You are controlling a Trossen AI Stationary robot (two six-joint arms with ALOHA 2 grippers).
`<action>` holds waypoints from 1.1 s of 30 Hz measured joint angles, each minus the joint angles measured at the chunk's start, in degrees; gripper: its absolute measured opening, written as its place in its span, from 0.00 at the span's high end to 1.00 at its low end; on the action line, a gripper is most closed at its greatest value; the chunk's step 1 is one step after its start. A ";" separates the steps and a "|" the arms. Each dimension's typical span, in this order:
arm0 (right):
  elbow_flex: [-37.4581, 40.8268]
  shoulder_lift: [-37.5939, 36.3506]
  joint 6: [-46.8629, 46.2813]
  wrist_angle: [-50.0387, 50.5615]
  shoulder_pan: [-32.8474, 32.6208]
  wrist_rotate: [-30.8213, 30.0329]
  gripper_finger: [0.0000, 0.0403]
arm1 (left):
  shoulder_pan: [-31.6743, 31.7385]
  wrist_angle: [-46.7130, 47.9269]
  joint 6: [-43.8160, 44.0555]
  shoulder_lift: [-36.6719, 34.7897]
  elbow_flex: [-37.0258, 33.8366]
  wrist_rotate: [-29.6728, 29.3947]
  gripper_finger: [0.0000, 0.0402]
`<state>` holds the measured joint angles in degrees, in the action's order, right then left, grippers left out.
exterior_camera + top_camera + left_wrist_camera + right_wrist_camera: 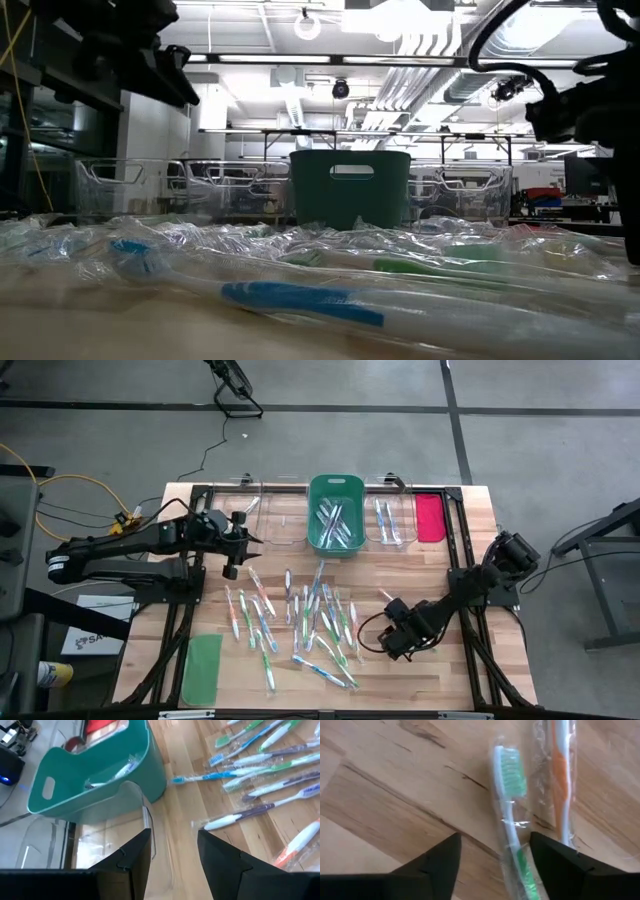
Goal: Pick & Place Toothbrushes
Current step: Put the green toothbrush into the left transparent bin
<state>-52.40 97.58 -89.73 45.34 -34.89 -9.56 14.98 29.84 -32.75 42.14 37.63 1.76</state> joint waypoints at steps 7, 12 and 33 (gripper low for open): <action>-0.09 0.18 1.25 -0.14 0.01 0.42 0.78 | 0.00 -0.62 0.08 0.01 -0.58 0.02 0.61; -0.09 0.18 3.90 -0.60 0.00 0.21 0.97 | 0.00 -1.85 0.19 0.00 -0.59 0.03 0.61; -2.43 -12.35 42.47 -26.81 5.21 -37.30 1.00 | 0.00 -12.81 8.99 3.48 -0.59 2.47 0.61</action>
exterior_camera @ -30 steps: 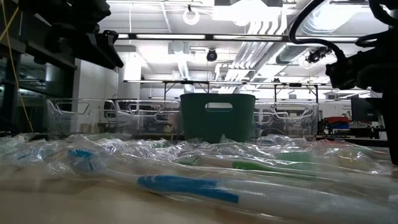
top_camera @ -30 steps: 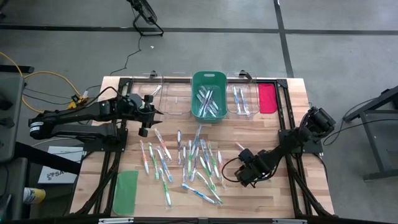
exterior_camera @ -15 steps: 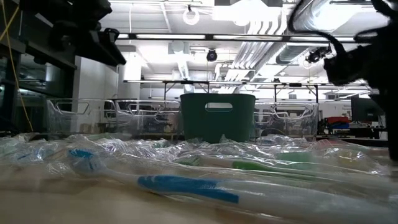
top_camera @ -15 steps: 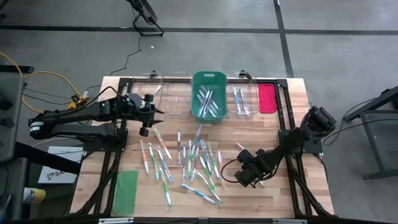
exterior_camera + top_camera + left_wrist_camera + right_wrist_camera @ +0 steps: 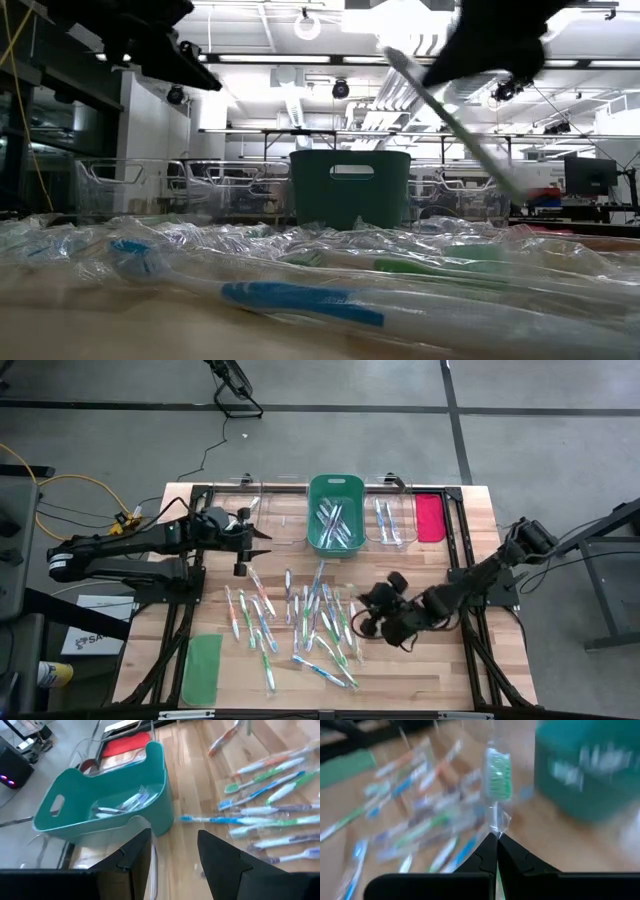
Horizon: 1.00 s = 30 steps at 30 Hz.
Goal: Pick & Place Toothbrushes
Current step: Put the green toothbrush into the left transparent bin
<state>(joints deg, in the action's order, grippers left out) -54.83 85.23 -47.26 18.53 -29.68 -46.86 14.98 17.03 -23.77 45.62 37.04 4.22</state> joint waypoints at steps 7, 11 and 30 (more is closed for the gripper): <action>0.00 -0.04 22.33 -23.00 8.69 2.10 1.00 | -0.02 -8.77 0.15 7.52 0.00 2.73 0.61; 0.00 -0.04 29.13 -33.03 13.19 8.14 0.99 | -0.01 -14.79 0.06 11.77 0.00 2.86 0.61; 0.00 6.32 47.49 -58.30 26.94 29.22 0.99 | -0.02 -40.08 10.59 24.03 0.00 14.14 0.61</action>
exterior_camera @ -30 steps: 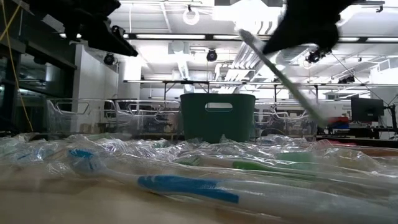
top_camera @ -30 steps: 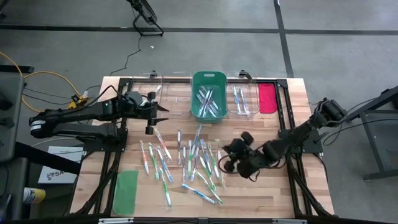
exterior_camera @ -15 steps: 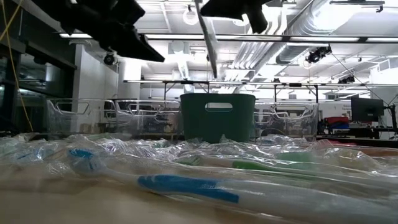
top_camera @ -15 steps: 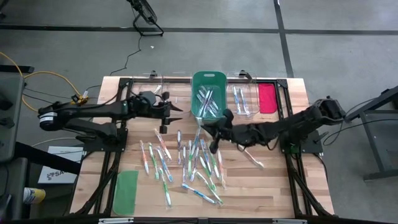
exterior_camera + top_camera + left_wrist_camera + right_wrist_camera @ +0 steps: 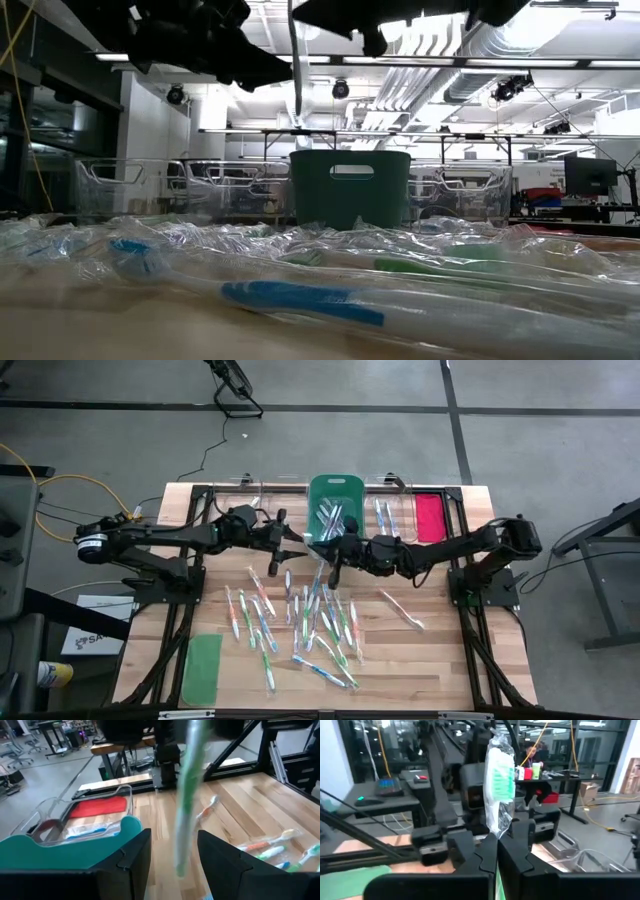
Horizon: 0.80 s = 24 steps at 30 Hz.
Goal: Pick & Place Toothbrushes
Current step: Put the green toothbrush into the left transparent bin
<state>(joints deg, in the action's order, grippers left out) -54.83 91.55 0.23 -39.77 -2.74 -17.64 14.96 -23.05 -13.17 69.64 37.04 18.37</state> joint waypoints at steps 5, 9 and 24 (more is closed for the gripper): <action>0.00 0.91 -0.20 -2.78 1.69 1.57 0.99 | 0.00 0.09 0.16 0.66 0.00 0.35 0.61; 0.00 1.48 0.05 -6.09 2.47 1.96 0.99 | 0.00 -0.02 0.18 0.64 0.00 0.35 0.61; 0.00 1.74 -0.59 -9.82 3.60 4.96 0.99 | 0.06 0.95 -2.82 0.64 0.00 -0.27 0.87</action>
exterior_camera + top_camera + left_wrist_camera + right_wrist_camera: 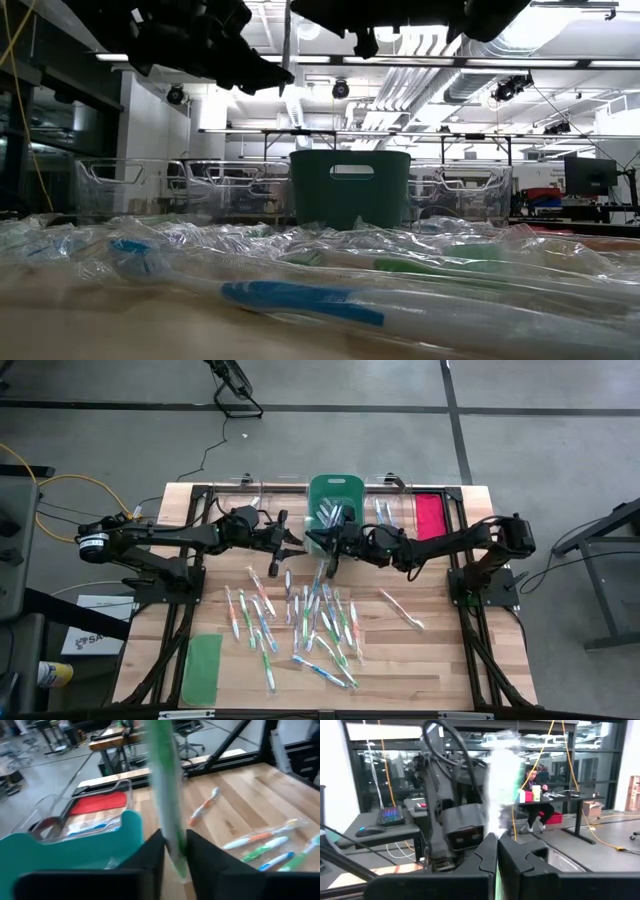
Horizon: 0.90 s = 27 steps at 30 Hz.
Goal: Pick & Place Toothbrushes
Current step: Put the green toothbrush into the left transparent bin
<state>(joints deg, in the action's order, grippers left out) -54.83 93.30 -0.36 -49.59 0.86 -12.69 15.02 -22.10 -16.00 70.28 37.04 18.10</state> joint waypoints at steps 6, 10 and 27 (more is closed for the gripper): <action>0.00 0.00 0.00 0.30 -0.35 0.88 0.99 | 0.01 0.70 -1.19 0.00 0.00 -0.22 0.94; 0.02 0.00 -0.42 0.81 -0.61 1.25 0.99 | -0.04 1.43 -2.00 0.00 0.00 0.34 0.93; 0.02 -11.14 -4.17 15.48 -4.76 1.99 0.57 | 3.29 21.34 -26.67 -10.45 3.16 -2.20 0.96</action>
<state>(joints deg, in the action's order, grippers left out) -54.81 82.16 -4.53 -34.11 -3.90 -10.70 18.31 -0.76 -42.67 59.83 40.20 15.90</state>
